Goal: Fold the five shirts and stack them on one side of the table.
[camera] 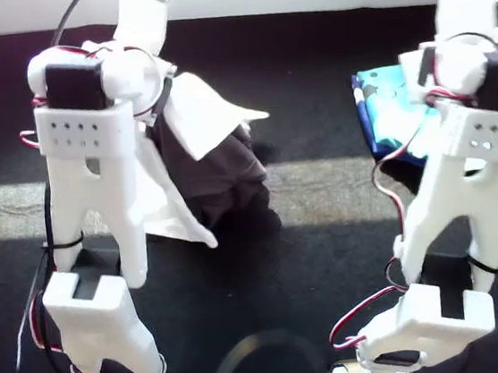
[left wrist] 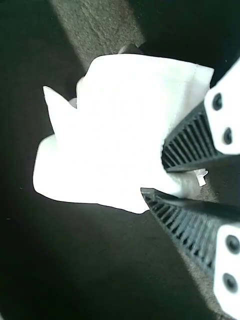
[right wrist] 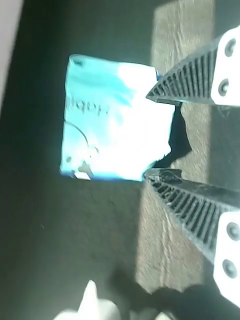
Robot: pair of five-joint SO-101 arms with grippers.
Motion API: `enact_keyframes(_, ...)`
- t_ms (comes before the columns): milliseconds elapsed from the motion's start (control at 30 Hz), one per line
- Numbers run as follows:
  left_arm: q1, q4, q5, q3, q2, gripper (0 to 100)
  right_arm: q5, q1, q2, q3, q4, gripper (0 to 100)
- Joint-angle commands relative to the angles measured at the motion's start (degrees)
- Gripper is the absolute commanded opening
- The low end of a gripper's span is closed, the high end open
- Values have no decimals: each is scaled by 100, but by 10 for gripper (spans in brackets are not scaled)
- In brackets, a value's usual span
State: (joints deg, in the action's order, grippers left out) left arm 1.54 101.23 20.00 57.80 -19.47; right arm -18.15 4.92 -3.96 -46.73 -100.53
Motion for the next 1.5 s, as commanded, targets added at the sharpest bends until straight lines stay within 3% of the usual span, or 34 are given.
enact_keyframes(0, -708, 0, -35, -110, -391, 55, 378, -1007, 171, 1209, 13, 208)
enact_keyframes(133, -1499, -88, -35, -127, -945, 173, 738, -2378, 163, 2387, 681, 208)
enact_keyframes(267, -2396, -141, -44, -110, -1490, 162, 1090, -3468, 154, 3538, 1938, 209)
enact_keyframes(467, -3723, -396, -44, -101, -2088, 162, 1275, -4549, 145, 4804, 3758, 209)
enact_keyframes(667, -4347, -404, -26, -101, -2114, 163, 1266, -5103, -514, 5411, 4840, 209)
enact_keyframes(767, -4391, -404, -26, -101, -2105, 163, 1257, -5015, -1209, 5138, 4831, 193)
enact_keyframes(867, -4321, -396, -26, -101, -2105, 163, 1257, -4716, -1508, 4655, 4664, 12)
enact_keyframes(900, -4242, -396, -26, -101, -2105, 163, 1257, -4576, -1490, 4497, 4611, 4)
enact_keyframes(1100, -3451, 9, -35, 163, -2097, 163, 1222, -3547, -989, 3354, 3881, 6)
enact_keyframes(1467, -1253, 18, -44, 303, -1007, 164, 88, -1982, -119, 1156, 2325, 6)
